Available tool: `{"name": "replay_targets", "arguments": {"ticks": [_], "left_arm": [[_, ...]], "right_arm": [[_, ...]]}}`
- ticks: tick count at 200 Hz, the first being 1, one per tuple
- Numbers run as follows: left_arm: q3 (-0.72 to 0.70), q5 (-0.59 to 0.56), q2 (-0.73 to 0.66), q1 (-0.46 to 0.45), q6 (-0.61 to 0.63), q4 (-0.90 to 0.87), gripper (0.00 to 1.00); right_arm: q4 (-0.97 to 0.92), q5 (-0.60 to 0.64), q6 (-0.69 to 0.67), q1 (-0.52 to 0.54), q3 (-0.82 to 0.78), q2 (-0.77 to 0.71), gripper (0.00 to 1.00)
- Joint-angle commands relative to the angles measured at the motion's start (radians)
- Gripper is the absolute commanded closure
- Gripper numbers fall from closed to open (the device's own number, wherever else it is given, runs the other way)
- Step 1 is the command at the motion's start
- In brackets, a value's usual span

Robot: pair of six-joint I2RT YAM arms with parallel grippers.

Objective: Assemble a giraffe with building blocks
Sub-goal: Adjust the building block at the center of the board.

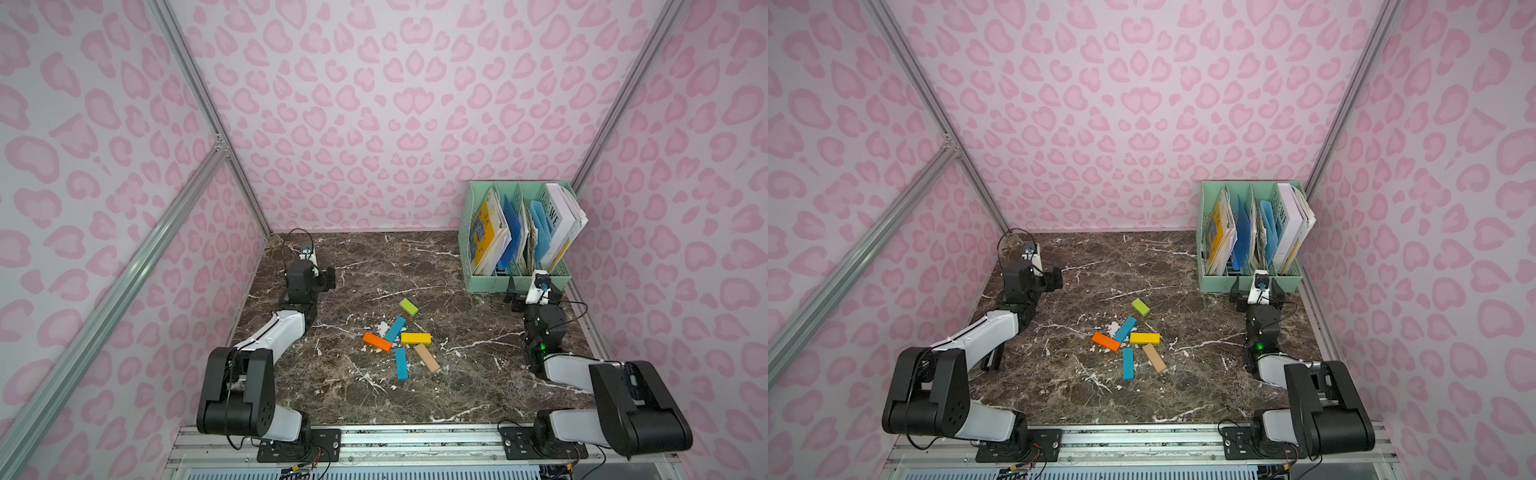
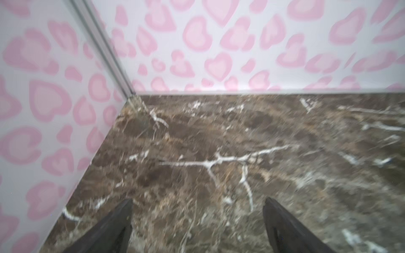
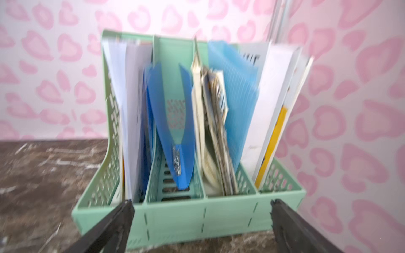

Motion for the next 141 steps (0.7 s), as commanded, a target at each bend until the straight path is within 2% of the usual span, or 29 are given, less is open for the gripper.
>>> {"name": "replay_targets", "arguments": {"ticks": [1, 9, 19, 35, 55, 72, 95, 111, 141], "left_arm": [[0.167, 0.066, 0.022, -0.096, 0.003, -0.408, 0.02], [0.226, 0.064, 0.03, -0.155, 0.015, -0.462, 0.02], [0.288, 0.073, 0.042, -0.232, 0.048, -0.527, 0.01], [0.403, 0.129, 0.087, -0.334, 0.082, -0.665, 0.01], [0.587, 0.121, 0.201, -0.444, 0.067, -0.899, 0.01], [0.707, 0.121, 0.307, -0.526, 0.084, -1.049, 0.04], [0.86, 0.043, 0.468, -0.628, 0.084, -1.244, 0.08], [0.887, 0.009, 0.529, -0.667, 0.073, -1.273, 0.08], [0.901, 0.052, 0.601, -0.672, 0.019, -1.268, 0.08]], "right_arm": [[-0.383, 0.231, 0.033, 0.098, 0.142, -0.083, 0.0], [-0.544, 0.259, 0.085, 0.127, 0.222, -0.101, 0.0], [-0.755, 0.187, 0.099, 0.141, 0.327, -0.105, 0.0], [-0.912, 0.184, 0.233, 0.149, 0.407, -0.091, 0.0], [-0.927, 0.157, 0.302, 0.147, 0.398, -0.102, 0.0], [-0.912, 0.065, 0.317, 0.142, 0.368, -0.143, 0.14], [-0.899, 0.084, 0.397, 0.142, 0.307, -0.199, 0.17], [-0.912, 0.131, 0.418, 0.141, 0.273, -0.219, 0.18], [-0.881, 0.15, 0.436, 0.14, 0.189, -0.243, 0.19]]}}
